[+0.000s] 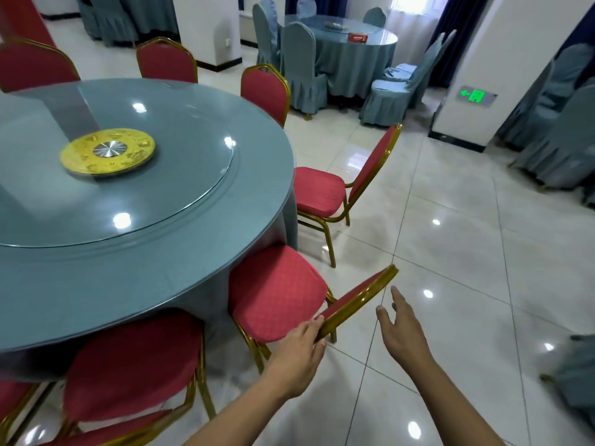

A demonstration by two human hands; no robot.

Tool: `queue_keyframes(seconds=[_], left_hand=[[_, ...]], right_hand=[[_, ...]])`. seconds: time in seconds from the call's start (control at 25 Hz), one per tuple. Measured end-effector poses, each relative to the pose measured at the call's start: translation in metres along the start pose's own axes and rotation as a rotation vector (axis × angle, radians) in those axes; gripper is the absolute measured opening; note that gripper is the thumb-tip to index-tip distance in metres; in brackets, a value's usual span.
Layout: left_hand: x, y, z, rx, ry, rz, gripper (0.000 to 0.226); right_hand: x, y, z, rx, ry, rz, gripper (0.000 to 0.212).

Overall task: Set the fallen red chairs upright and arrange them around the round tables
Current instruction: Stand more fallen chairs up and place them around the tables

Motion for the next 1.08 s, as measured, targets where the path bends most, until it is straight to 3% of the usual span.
queue_keyframes(seconds=[0.28,0.48,0.68,0.92,1.08], left_hand=[[0.03,-0.008,-0.041,-0.172,0.008,0.014,0.056],[0.046,-0.003,-0.057,-0.38,0.204,0.013,0.043],[0.044,0.0,-0.075,-0.48,0.347,-0.039,0.036],[0.038,-0.007,-0.098,-0.603,0.487,-0.107,0.054],[0.031,0.001,-0.114,-0.671,0.526,-0.115,0.035]], right_hand=[[-0.011,-0.003,-0.096,-0.032,-0.165,-0.041,0.077],[0.0,0.003,-0.122,-0.144,-0.295,0.044,0.077],[-0.008,-0.016,-0.161,-0.262,-0.472,0.108,0.078],[0.0,-0.047,-0.197,-0.341,-0.584,0.12,0.08],[0.005,-0.058,-0.215,-0.372,-0.611,0.127,0.083]])
Point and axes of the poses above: each hand's wrist, its own z-axis away from the middle knuckle, its own x-axis out of the palm, y = z × x, the point moved 3 cm from there along -z, towards the middle knuckle, and after that the axes turned 14 degrees about x, right-handed, at the moved point
